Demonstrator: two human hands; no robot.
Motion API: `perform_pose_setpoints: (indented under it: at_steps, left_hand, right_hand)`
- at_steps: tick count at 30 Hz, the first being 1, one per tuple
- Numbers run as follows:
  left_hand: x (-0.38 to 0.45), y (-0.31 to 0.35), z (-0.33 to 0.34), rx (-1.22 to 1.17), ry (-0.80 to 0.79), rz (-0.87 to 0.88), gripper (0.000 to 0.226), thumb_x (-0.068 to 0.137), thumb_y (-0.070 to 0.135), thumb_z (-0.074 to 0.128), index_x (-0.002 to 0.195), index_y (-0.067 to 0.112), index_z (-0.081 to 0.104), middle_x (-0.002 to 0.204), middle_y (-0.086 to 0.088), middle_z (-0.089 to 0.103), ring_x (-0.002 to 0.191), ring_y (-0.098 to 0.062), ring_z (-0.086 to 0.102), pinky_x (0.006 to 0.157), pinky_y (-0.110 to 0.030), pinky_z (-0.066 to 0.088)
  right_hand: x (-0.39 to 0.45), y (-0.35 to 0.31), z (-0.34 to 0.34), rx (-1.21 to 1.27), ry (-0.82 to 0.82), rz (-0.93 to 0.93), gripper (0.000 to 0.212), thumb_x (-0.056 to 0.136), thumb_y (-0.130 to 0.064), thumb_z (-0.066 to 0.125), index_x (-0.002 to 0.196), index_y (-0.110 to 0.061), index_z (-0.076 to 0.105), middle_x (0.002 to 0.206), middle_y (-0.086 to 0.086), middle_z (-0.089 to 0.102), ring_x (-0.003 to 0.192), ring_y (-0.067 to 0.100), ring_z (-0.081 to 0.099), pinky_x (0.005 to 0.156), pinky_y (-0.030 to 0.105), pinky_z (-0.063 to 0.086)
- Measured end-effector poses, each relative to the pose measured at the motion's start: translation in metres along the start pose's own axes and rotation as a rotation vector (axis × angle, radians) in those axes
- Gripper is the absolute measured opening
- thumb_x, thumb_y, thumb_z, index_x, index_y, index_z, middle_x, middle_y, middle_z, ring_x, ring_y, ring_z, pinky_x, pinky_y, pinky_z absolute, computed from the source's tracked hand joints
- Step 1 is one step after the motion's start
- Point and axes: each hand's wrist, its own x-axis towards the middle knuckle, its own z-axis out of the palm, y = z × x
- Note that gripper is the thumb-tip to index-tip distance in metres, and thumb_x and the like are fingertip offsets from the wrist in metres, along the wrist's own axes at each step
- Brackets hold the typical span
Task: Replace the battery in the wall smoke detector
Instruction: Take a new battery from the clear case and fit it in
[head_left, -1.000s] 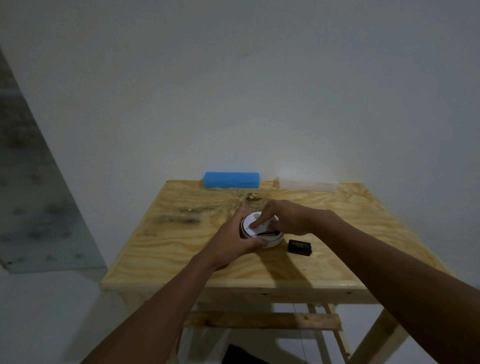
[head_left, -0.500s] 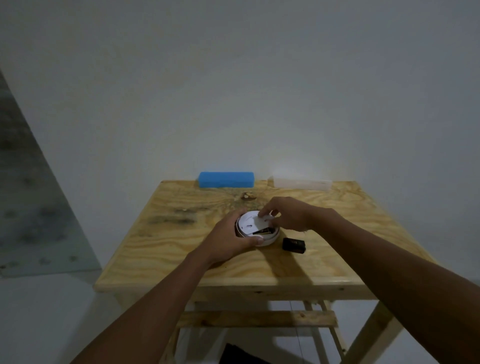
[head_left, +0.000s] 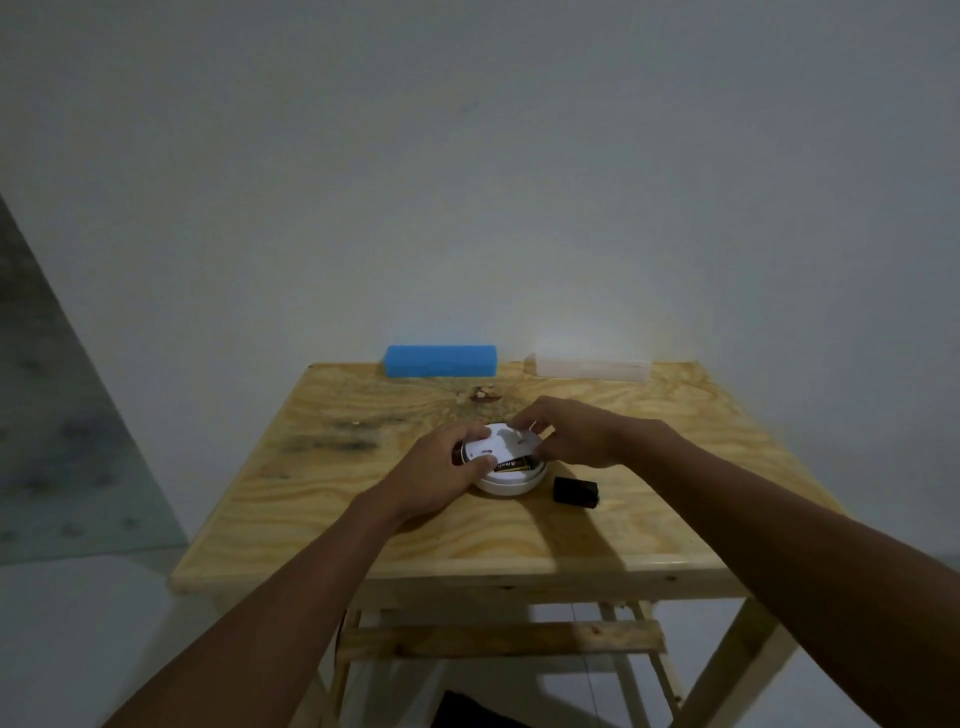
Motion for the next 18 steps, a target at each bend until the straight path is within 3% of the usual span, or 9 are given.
perform_pose_setpoints:
  at_steps: [5, 12, 18]
  left_hand:
    - [0.005, -0.002, 0.0, -0.003, 0.009, 0.004, 0.033, 0.091, 0.032, 0.067, 0.123, 0.028, 0.059, 0.132, 0.004, 0.057, 0.107, -0.012, 0.057, 0.075, -0.015, 0.044]
    - [0.002, -0.009, 0.004, -0.048, 0.019, 0.016, 0.036, 0.092, 0.036, 0.064, 0.127, 0.029, 0.057, 0.134, 0.008, 0.056, 0.11, -0.008, 0.057, 0.088, -0.024, 0.05]
    - [-0.003, -0.013, 0.005, -0.069, -0.004, 0.017, 0.052, 0.086, 0.041, 0.071, 0.134, 0.03, 0.053, 0.131, 0.019, 0.049, 0.116, -0.004, 0.05, 0.095, -0.022, 0.046]
  right_hand:
    - [0.005, -0.001, 0.004, 0.001, 0.026, -0.002, 0.052, 0.088, -0.01, 0.064, 0.137, -0.017, 0.049, 0.135, 0.006, 0.049, 0.119, 0.021, 0.053, 0.096, 0.029, 0.045]
    - [-0.002, 0.006, 0.003, 0.144, 0.008, 0.038, 0.066, 0.087, -0.01, 0.066, 0.145, -0.021, 0.037, 0.14, 0.005, 0.048, 0.125, 0.023, 0.051, 0.102, 0.036, 0.047]
    - [0.0, 0.008, 0.011, 0.073, 0.076, 0.07, 0.044, 0.089, -0.015, 0.062, 0.133, -0.016, 0.057, 0.136, 0.009, 0.052, 0.115, 0.026, 0.055, 0.094, 0.035, 0.048]
